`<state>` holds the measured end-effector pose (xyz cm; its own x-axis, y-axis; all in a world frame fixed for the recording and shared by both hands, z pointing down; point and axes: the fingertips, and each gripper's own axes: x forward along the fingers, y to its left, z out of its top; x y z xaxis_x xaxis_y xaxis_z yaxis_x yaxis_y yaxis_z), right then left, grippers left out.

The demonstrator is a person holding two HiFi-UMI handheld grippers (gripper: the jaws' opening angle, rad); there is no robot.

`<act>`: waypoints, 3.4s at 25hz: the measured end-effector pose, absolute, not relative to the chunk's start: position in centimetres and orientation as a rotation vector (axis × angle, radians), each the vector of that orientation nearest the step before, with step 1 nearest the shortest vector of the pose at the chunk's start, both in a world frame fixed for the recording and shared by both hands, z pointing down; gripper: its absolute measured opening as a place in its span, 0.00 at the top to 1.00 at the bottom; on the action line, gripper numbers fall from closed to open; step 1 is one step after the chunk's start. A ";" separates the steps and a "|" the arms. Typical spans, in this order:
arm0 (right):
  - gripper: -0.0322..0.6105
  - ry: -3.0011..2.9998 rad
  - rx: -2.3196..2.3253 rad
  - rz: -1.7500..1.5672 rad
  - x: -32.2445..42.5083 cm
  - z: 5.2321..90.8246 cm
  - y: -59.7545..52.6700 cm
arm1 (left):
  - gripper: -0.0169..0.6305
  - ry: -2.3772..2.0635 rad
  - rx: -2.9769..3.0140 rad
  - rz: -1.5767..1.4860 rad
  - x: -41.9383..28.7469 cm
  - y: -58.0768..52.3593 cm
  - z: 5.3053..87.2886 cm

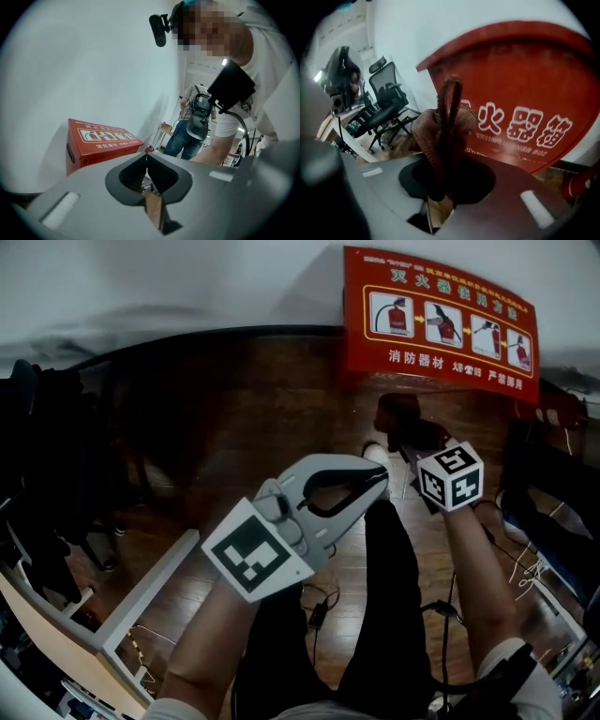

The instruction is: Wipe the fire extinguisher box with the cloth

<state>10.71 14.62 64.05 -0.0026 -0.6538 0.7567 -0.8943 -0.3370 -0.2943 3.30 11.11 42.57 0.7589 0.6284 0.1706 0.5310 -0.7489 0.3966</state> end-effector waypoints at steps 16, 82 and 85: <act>0.82 -1.503 2.057 1.393 12.6 73.7 8.7 | 0.97 0.711 2.670 0.446 0.1 6.5 46.0; 0.82 -1.014 -0.614 0.480 20.8 83.5 0.2 | 0.97 -0.245 2.440 0.327 -0.8 -11.9 49.0; 0.82 -1.020 -0.554 0.519 21.5 86.7 0.5 | 0.97 -0.284 2.434 0.290 -1.1 -12.6 50.9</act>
<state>21.46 0.46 86.69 0.4284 0.6366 0.6413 -0.1437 0.7487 -0.6472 -1.10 -12.59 50.87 0.9518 -0.1287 0.2784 -0.2754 -0.7580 0.5912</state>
